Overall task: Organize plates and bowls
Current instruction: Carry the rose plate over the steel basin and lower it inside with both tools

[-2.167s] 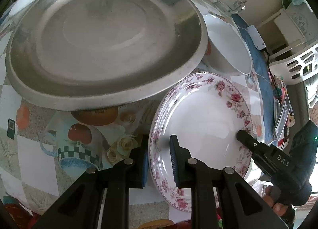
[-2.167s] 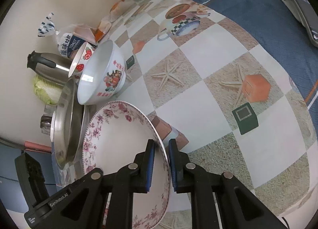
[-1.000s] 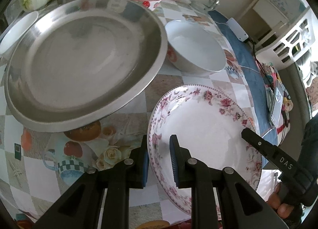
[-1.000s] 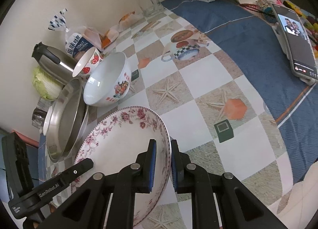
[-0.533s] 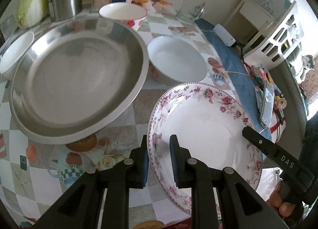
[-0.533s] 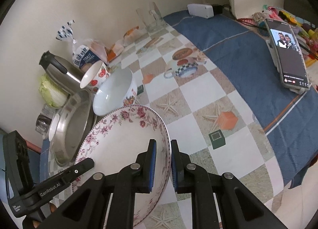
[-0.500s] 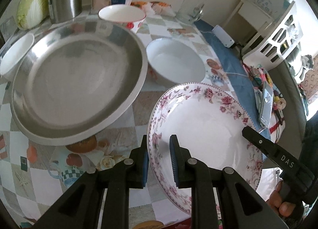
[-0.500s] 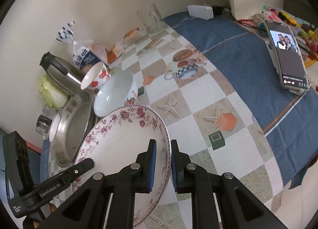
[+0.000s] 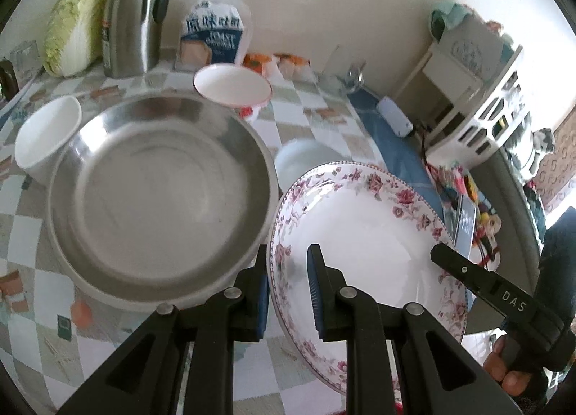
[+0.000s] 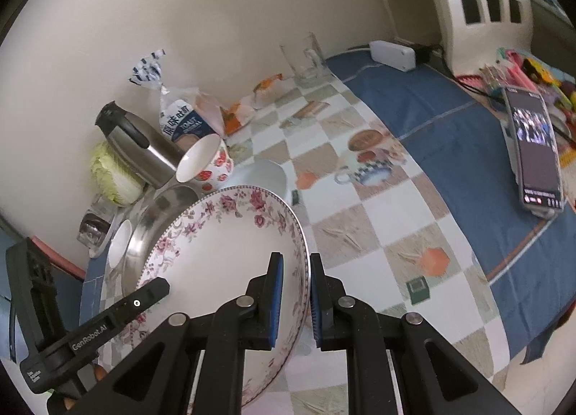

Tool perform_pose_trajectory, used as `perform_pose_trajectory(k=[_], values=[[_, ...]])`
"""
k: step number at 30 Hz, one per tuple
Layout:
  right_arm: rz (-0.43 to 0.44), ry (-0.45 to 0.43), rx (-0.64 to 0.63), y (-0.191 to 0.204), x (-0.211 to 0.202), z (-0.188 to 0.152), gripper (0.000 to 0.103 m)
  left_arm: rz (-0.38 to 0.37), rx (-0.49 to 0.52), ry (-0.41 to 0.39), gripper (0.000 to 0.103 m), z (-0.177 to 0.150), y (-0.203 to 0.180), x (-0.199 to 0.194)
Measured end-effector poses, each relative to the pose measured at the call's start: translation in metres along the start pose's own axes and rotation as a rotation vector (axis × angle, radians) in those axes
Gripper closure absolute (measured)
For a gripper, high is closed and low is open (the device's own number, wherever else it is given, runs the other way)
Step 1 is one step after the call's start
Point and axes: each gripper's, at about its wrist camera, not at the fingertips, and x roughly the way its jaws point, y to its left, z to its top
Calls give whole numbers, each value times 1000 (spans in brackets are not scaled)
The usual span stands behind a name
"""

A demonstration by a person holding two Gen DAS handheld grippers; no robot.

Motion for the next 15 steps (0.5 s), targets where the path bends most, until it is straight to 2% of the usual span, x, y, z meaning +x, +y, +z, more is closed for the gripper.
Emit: perform_pose_trajectory(k=[6,15], values=[[1,-15,-55,31,3,21,88,-12,-58,-46,83,16,20,-7],[15,-1,-123,75,28,41,88,-34,-183,-61,83,37,69,-2]])
